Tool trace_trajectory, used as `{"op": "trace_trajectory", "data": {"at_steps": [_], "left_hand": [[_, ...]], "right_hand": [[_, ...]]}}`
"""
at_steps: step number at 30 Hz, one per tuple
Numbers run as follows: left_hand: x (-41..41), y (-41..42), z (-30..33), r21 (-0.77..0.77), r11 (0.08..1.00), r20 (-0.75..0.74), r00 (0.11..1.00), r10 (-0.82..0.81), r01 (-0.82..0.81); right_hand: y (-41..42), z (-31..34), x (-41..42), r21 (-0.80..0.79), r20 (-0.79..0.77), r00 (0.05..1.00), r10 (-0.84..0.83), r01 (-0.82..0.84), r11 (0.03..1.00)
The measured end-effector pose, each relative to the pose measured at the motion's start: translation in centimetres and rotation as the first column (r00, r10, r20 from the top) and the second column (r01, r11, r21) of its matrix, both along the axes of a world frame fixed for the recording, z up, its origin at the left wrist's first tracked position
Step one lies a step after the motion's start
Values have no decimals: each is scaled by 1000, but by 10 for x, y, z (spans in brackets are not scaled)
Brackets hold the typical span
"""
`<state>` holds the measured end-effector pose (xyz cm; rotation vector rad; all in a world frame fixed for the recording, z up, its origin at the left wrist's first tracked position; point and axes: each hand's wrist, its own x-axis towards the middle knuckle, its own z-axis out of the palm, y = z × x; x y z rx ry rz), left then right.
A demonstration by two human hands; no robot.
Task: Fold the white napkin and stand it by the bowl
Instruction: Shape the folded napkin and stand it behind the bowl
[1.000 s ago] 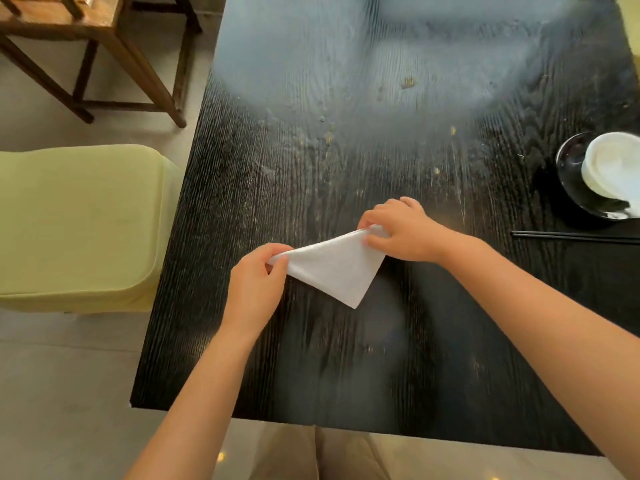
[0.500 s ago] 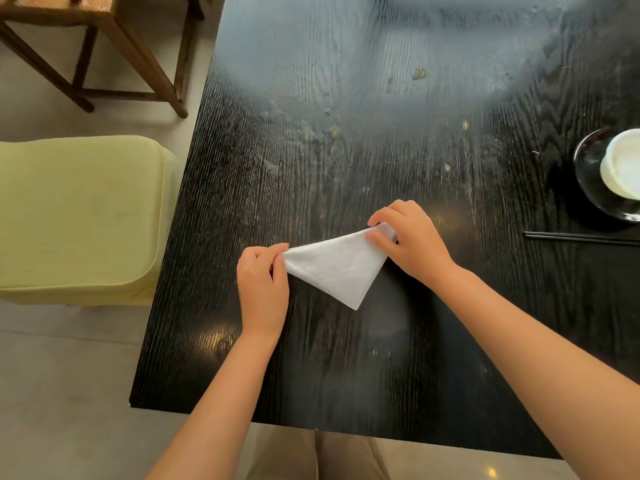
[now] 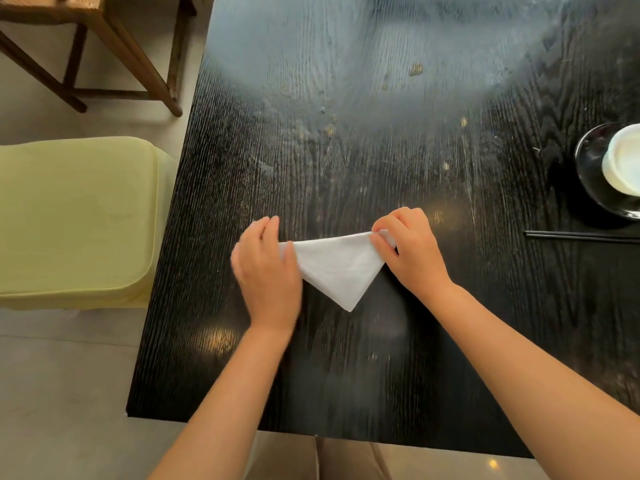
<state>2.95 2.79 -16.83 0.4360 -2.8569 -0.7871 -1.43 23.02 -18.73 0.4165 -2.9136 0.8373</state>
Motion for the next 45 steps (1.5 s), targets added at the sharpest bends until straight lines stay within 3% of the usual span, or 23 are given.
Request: {"op": "trace_trajectory", "data": {"at_steps": [3,9,15,19,21,27,34,37,41,45], "left_hand": [[14,43,-2,-214,943,121,964,-235,257],[21,52,-33,-256,882,254,908,-334,396],[16,26,-35,-248,936,272,945,-181,250],[12,46,-27,-160,983,253,966,-46,89],[7,53,-25,-103,995,233,972,15,10],[5,65,-34,-171,984,233,968,95,-56],[3,65,-36,-233,972,284,955,92,-24],[2,61,-33,-241,969,294,955,27,47],[1,41,-33,-297,917,281,942,-183,267],[-6,30,-32,-260,847,243,880,-407,464]], "right_hand": [[0,0,-1,-10,-12,1000,13,-13,1000],[4,-6,6,-4,-21,1000,5,-5,1000],[2,-3,8,19,-32,999,-7,8,1000],[-14,8,12,234,-155,981,-115,150,961],[-28,8,16,319,-191,978,-83,142,937],[-33,-4,10,444,128,992,9,-66,894],[-34,-4,10,445,175,984,17,-94,891],[-32,-4,16,430,198,980,-21,-68,900],[-30,-5,53,408,199,972,-127,36,912],[-28,-7,104,416,181,967,-178,88,905]]}}
